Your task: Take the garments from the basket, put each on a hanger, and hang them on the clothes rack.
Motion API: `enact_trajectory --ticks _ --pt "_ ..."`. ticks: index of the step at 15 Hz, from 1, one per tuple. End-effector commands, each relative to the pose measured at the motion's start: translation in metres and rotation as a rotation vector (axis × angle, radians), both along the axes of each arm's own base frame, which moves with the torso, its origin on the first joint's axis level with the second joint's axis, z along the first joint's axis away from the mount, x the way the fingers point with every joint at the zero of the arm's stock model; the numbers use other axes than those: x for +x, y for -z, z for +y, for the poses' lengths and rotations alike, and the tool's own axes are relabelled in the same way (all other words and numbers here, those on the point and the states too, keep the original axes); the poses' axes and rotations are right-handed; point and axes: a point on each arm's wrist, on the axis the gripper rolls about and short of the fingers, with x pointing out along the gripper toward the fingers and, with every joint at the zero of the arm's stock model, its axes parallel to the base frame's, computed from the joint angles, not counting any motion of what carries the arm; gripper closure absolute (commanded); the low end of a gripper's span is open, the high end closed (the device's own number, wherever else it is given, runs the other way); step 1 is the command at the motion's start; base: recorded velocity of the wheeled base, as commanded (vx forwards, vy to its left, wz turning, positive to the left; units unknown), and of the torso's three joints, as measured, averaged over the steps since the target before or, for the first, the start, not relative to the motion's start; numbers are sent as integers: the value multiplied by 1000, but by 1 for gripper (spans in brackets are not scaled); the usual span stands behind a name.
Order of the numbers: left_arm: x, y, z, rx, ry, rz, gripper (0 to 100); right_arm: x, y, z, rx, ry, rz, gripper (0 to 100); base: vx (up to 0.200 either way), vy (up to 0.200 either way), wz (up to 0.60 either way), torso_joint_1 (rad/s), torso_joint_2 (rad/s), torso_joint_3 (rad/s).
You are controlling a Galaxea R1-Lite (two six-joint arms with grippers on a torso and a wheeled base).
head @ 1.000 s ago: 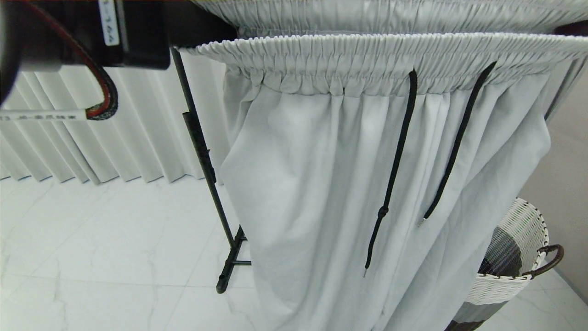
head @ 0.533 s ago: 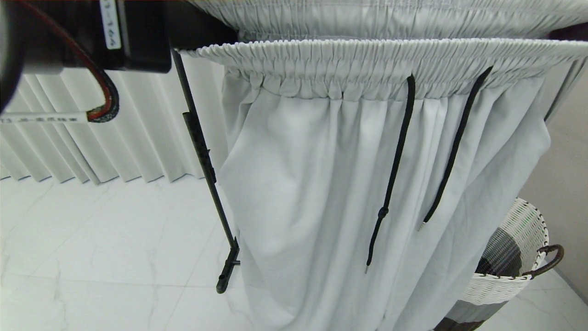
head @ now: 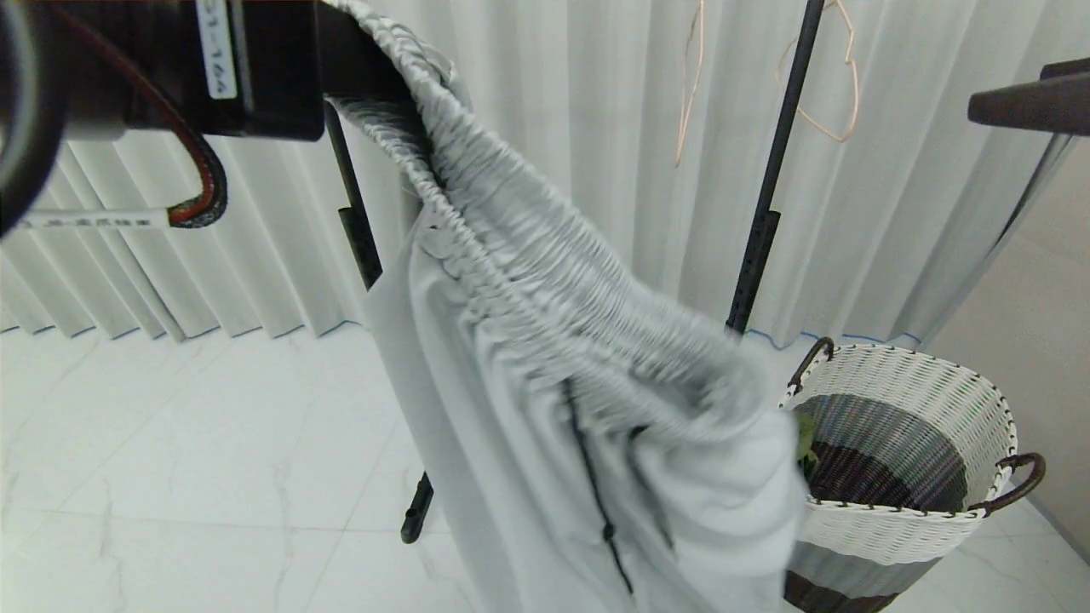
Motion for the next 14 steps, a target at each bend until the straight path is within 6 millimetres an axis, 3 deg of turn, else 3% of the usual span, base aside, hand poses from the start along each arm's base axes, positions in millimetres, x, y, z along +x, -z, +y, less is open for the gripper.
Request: enact_trajectory --ticks 1,4,5,6,8,10,14 --pt "1 1 0 8 -37 -5 100 -7 3 -7 5 -16 -2 0 0 0 0 0 0 0" --pt "1 -2 7 45 -82 -44 100 -3 5 -12 -12 56 8 0 0 0 0 0 0 0" --pt "0 -6 19 100 -99 -92 100 7 14 -16 -79 190 57 0 0 0 0 0 0 0" --pt "0 -6 20 106 -105 -94 100 8 15 -17 -87 200 62 0 0 0 0 0 0 0" --pt "9 -10 39 154 -190 -128 100 18 30 -27 -189 398 125 0 0 0 0 0 0 0" --pt "8 -10 45 152 -212 -131 100 26 40 -33 -253 508 140 0 0 0 0 0 0 0" --pt "5 -7 50 156 -216 -126 100 29 44 -36 -269 550 145 0 0 0 0 0 0 0"
